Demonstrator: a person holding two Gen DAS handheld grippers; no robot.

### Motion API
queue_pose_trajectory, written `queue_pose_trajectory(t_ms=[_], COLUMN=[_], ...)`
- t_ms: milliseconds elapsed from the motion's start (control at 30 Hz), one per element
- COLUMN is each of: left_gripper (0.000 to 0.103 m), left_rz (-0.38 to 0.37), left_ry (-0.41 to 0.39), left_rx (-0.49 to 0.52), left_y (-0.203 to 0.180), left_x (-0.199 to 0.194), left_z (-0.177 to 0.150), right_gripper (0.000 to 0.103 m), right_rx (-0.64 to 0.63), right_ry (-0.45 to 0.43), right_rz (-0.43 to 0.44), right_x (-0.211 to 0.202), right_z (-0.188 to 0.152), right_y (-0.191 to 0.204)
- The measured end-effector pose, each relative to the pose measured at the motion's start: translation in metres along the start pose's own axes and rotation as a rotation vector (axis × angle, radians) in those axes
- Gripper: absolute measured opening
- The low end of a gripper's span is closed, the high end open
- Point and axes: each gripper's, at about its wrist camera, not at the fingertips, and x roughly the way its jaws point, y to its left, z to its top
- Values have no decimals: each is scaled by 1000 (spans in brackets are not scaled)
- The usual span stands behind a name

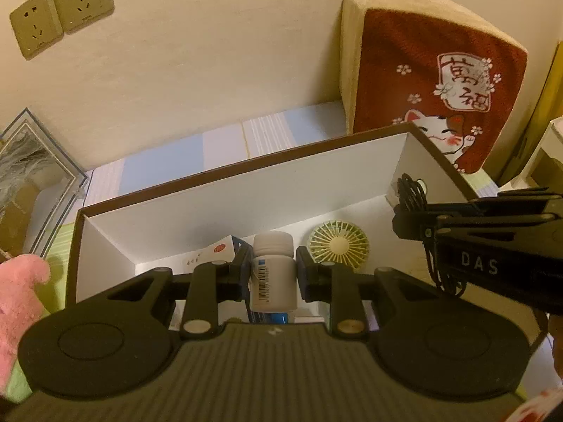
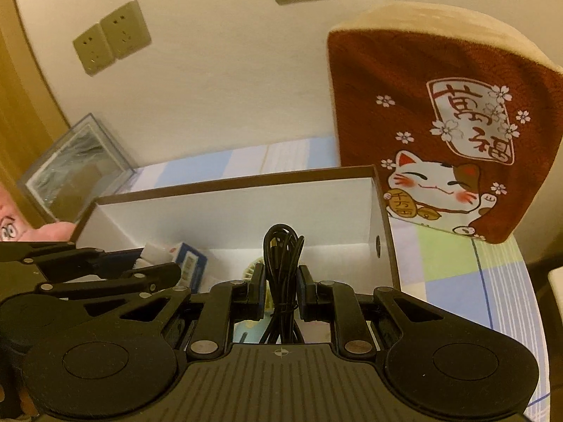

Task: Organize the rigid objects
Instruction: 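Lower the pill bottle and cable into the brown box and open both grippers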

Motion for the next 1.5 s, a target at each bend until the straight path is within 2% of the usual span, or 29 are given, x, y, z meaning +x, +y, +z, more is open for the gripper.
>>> queue_pose_trajectory(t_ms=[433,867,933,1000,1167,1333,1400,1500], left_gripper=[24,24,29,40,43,49,57,58], left_rz=[-13,-24,-24,-25,-27,-26,-21,-23], left_ry=[42,34,21,8,-2,-9,-11,-23], left_rx=[7,21,23,18,13,-2,-12,-27], left_y=[2,2,2,3,5,9,10,12], left_x=[25,27,25,22,16,4,-2,-15], left_z=[2,5,6,7,11,8,6,0], right_gripper=[18,20,21,23,49,57,58,60], right_rx=[36,33,37,39,41,24,15,5], right_ry=[14,9,9,8,-17,-24,-28,-35], right_rz=[-42,-22,-19,-16,-9,9,13,23], right_x=[22,11,8,5,-8,-23,-31,-41], right_z=[9,5,3,2,-3,-10,-15,-23], right_y=[-8,-11,-11,-12,-13,-11,-10,-8])
